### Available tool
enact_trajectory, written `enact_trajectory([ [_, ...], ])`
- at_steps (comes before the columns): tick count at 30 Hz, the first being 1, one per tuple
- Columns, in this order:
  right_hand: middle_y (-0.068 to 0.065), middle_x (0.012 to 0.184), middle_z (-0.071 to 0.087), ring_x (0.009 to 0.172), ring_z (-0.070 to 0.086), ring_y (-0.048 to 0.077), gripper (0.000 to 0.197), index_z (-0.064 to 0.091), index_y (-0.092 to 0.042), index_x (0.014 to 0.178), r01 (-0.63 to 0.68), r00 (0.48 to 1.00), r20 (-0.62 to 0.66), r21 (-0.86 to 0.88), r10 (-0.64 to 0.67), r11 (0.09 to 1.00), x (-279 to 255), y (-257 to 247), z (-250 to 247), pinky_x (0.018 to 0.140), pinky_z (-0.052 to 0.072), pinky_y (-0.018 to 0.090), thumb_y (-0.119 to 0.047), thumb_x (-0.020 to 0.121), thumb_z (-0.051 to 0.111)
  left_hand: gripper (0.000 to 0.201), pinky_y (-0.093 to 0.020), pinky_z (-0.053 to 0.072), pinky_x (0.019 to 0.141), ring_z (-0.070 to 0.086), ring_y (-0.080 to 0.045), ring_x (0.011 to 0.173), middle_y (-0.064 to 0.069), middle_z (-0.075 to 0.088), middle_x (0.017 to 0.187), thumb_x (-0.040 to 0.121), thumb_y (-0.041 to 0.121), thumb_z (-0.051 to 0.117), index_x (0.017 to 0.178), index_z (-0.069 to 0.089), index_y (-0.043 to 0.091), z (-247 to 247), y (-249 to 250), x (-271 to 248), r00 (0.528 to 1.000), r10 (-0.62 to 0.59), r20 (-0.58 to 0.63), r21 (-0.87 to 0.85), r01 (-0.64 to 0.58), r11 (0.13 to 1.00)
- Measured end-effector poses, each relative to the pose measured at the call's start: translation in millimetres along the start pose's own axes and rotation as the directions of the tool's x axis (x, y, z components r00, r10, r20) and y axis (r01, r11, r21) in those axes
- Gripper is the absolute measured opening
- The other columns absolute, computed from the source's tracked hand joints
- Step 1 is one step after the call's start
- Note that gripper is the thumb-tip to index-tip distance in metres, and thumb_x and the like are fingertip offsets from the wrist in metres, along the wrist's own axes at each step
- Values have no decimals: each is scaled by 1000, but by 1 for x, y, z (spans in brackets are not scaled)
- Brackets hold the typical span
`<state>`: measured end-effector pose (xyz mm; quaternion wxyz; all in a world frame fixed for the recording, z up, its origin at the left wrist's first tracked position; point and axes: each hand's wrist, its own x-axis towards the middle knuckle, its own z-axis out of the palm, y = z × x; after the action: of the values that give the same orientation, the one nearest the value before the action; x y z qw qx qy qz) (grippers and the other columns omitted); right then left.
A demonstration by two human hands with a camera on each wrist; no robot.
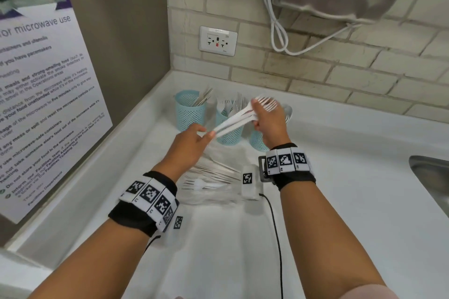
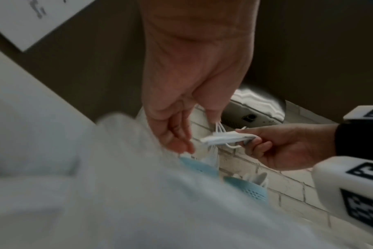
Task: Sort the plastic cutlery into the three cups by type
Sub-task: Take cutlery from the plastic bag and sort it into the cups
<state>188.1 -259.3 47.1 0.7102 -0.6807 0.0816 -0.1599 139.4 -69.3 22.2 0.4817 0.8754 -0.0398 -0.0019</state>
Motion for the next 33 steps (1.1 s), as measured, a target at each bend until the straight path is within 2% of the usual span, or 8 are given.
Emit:
enact_trajectory([
  [3, -1, 69, 59, 51, 53, 8, 12, 55, -16, 81, 202, 966, -154, -69, -210, 977, 13, -17, -2, 40, 41, 17, -21, 91, 61, 25, -30, 40, 86, 46, -22, 106, -2, 45, 106, 83, 37, 68, 101, 53, 30, -17, -10, 1, 990, -22, 142, 334, -27, 942],
  [8, -9, 73, 60, 65, 60, 14, 12, 53, -18, 93, 322, 897, -245, -209, -369, 923, 27, -23, 14, 52, 54, 27, -29, 92, 57, 12, -21, 38, 78, 50, -13, 92, -1, 58, 114, 84, 14, 66, 90, 67, 23, -25, -16, 0, 949, -111, 296, 453, -37, 891],
  [16, 14, 80, 62, 70, 55, 25, 25, 54, -4, 106, 440, 882, 160, -615, -442, 654, 45, 8, 34, 63, 43, 32, -27, 97, 47, 28, -20, 41, 86, 57, -20, 111, -5, 63, 120, 87, 1, 55, 109, 68, 13, -30, -19, 0, 960, -162, 227, 372, 69, 926],
  [19, 21, 96, 63, 93, 55, 32, 31, 56, -5, 113, 431, 890, 298, -795, -344, 427, 49, 19, 39, 72, 44, 36, -29, 98, 43, 28, -20, 41, 87, 57, -20, 111, -4, 62, 121, 88, 1, 55, 111, 68, 13, -31, -21, 1, 960, -163, 227, 354, 74, 932],
  [26, 4, 137, 50, 125, 35, 33, 36, 51, -23, 131, 505, 844, 479, -861, -244, 58, 44, 29, 42, 97, 30, 42, -22, 96, 40, 35, -22, 38, 95, 52, -19, 119, -2, 56, 129, 86, 1, 58, 118, 64, 15, -35, -24, 0, 953, -152, 263, 380, 43, 924],
  [28, 4, 138, 48, 126, 34, 33, 36, 53, -22, 129, 502, 847, 464, -859, -260, 101, 39, 23, 42, 97, 29, 41, -25, 95, 44, 41, -24, 36, 99, 49, -19, 123, -1, 53, 133, 86, 1, 58, 125, 59, 16, -37, -24, 0, 951, -162, 264, 376, 53, 925],
  [31, 9, 105, 64, 100, 53, 28, 25, 69, -10, 100, 595, 761, 345, -711, -550, 376, 19, 0, 44, 80, 37, 32, -9, 83, 50, 49, -21, 35, 98, 46, -19, 126, 0, 48, 139, 86, 2, 59, 133, 52, 18, -39, -24, -2, 948, -157, 277, 368, 47, 929],
  [33, 3, 80, 65, 73, 57, 15, 21, 70, -7, 82, 537, 837, 437, -537, -330, 650, -1, -21, 43, 68, 41, 25, 0, 81, 50, 53, -20, 34, 98, 46, -18, 127, 1, 46, 141, 86, 1, 58, 135, 49, 18, -39, -24, -4, 946, -150, 287, 364, 37, 931],
])
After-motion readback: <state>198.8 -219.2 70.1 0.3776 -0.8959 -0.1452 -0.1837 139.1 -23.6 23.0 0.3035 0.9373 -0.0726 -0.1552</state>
